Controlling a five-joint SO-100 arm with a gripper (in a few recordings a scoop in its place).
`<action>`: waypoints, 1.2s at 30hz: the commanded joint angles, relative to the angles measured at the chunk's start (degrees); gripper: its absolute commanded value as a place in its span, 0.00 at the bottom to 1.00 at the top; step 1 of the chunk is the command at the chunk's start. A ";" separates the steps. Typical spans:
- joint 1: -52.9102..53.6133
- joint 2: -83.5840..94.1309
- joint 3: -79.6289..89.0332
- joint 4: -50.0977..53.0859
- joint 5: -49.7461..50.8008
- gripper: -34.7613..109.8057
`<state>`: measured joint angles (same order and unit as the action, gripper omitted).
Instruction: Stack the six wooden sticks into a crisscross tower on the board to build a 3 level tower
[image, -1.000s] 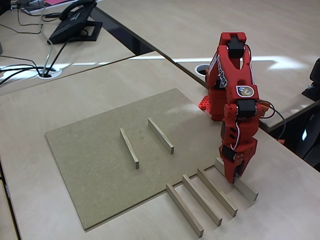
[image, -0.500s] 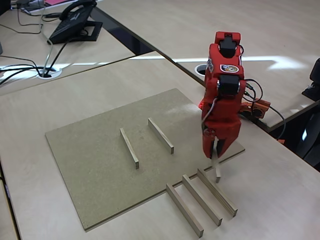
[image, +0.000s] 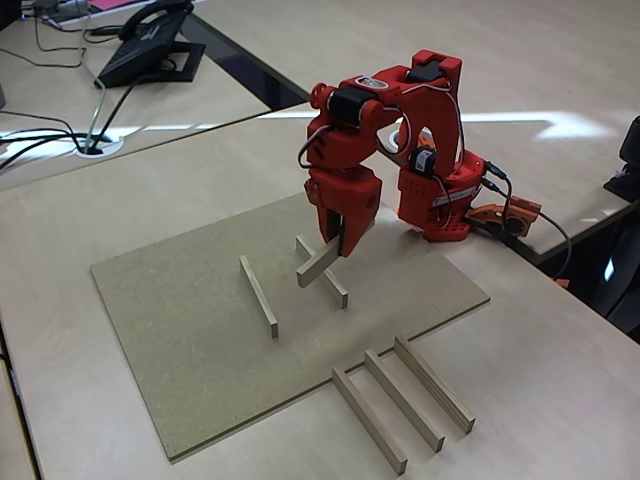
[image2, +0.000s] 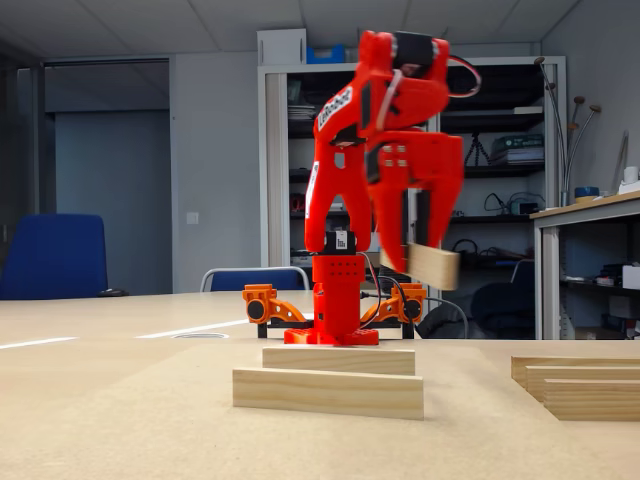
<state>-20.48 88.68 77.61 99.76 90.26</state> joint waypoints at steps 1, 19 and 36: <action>3.43 6.24 5.45 -2.29 1.58 0.24; 16.08 1.67 13.54 -21.97 -0.26 0.24; 19.07 1.85 20.65 -25.05 -2.90 0.25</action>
<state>-1.23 88.86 96.68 76.11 87.36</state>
